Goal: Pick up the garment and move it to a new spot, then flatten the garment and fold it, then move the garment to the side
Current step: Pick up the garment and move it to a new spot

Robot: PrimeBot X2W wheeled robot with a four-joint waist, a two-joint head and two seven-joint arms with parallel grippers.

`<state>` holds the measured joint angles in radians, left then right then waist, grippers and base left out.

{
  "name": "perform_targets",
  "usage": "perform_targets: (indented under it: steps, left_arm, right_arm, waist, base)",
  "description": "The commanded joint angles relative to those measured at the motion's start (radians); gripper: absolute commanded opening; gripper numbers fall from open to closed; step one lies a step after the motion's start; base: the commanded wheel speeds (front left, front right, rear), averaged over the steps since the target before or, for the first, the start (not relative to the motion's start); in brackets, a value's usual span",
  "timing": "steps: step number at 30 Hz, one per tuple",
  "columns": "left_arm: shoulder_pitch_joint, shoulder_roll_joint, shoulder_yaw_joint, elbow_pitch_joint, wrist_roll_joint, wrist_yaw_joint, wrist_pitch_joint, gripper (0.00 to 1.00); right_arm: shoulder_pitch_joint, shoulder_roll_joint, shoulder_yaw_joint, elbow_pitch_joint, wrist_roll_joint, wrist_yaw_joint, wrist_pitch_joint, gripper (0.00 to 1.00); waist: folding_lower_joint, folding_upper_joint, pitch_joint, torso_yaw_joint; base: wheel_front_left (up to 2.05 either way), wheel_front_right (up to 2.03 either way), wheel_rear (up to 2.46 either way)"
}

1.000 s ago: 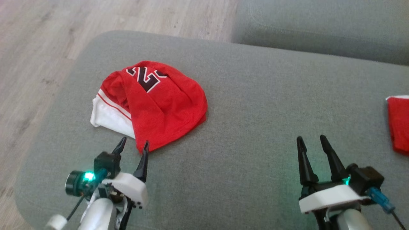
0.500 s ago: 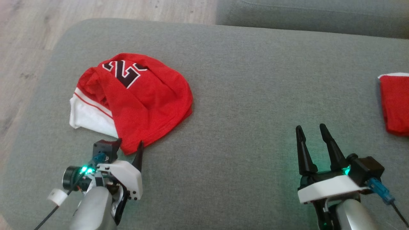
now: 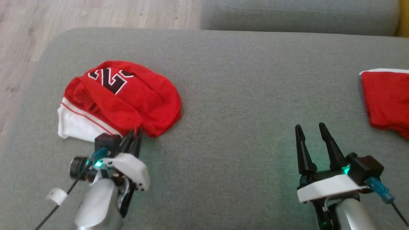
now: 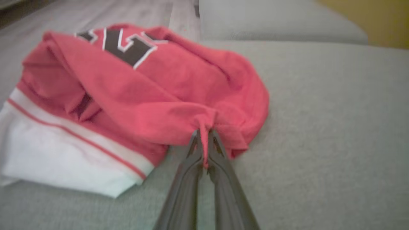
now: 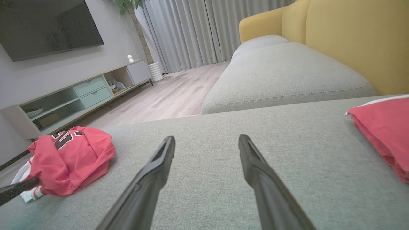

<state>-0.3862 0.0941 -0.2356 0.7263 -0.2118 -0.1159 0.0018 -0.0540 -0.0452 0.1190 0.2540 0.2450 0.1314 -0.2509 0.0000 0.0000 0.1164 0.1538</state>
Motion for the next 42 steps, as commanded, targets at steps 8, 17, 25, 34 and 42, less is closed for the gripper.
perform_targets:
  steps: [8, 17, 25, 34, 42]
  left_arm:
    - [-0.076, -0.023, -0.066, -0.256, -0.027, -0.011, -0.079, 0.0]
    - [-0.159, -0.043, -0.241, -0.425, -0.11, 0.046, -0.07, 0.0]
    - [-0.299, -0.044, -0.455, -0.404, -0.245, 0.166, -0.124, 0.0]
    - [-0.409, -0.044, -0.69, -0.342, -0.396, 0.242, -0.218, 0.1]
    - [-0.449, -0.044, -0.817, -0.26, -0.464, 0.266, -0.252, 1.0]
  right_arm:
    - [-0.032, -0.005, 0.021, -0.033, 0.015, -0.001, -0.011, 1.0]
    - [-0.05, -0.005, 0.039, -0.048, 0.037, -0.001, -0.011, 1.0]
    - [-0.071, -0.005, 0.079, -0.069, 0.074, -0.001, -0.011, 1.0]
    - [-0.083, -0.005, 0.093, -0.074, 0.075, -0.001, -0.011, 1.0]
    - [-0.083, -0.005, 0.077, -0.077, 0.07, -0.001, -0.011, 1.0]
  waist:
    - [0.0, 0.0, -0.041, -0.078]
    - [0.0, 0.0, -0.025, -0.214]
    - [0.0, 0.0, 0.02, -0.352]
    - [0.0, 0.0, 0.045, -0.408]
    - [0.0, 0.0, 0.049, -0.379]
  base:
    - [0.0, 0.0, 0.0]
    - [0.0, 0.0, 0.0]
    - [0.0, 0.0, 0.0]
    - [0.0, 0.0, 0.0]
    - [0.0, 0.0, 0.0]
